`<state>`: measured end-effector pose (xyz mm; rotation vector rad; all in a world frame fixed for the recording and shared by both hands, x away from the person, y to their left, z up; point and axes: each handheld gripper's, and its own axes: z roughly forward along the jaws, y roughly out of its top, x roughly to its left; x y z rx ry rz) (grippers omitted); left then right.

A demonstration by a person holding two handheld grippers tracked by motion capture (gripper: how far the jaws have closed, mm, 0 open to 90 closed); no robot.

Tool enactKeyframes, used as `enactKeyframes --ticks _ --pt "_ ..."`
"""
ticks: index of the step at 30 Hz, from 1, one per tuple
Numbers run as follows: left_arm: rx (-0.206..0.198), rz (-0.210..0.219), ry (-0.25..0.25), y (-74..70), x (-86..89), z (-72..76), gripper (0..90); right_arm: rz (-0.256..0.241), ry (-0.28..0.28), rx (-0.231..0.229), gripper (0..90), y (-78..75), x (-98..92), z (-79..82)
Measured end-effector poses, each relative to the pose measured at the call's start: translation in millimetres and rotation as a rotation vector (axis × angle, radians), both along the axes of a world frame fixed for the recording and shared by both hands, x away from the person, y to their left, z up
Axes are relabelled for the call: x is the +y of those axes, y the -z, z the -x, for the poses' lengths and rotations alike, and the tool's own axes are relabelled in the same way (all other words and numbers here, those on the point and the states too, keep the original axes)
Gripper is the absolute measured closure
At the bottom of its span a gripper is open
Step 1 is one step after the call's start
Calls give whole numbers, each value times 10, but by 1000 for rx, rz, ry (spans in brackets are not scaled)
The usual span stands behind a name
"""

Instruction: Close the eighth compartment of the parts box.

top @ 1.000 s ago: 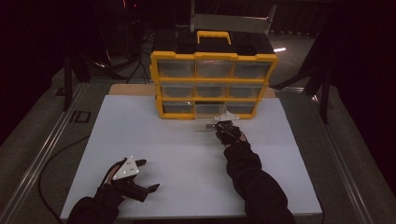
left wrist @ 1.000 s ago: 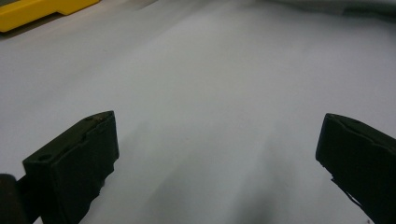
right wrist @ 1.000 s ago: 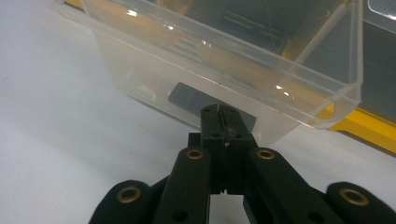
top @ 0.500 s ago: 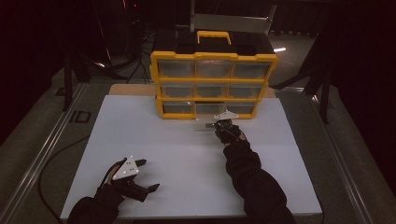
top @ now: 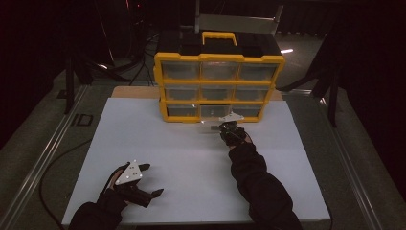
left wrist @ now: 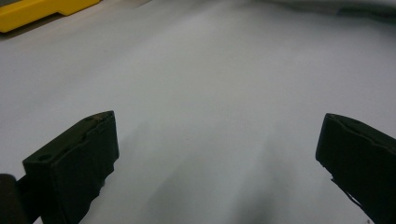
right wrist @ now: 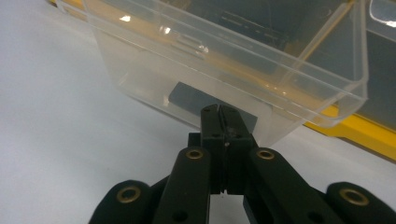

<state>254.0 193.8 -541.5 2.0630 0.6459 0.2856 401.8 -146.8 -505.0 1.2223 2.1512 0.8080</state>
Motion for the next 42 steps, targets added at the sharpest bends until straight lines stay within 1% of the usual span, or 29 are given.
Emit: enactKeyframes --ticks 6,19,23,29,42 --pt "0 1 0 -1 1 0 0 7 1 2 900 -1 -2 -22" --pt "-1 3 0 -1 4 -1 0 2 12 11 900 18 4 -63" --pt "-1 3 1 -2 4 -1 0 23 8 10 900 32 28 -73" --pt "1 2 2 0 0 0 0 18 11 12 900 31 28 -92" --pt "-1 4 2 -5 6 2 0 29 12 15 900 33 49 -149"
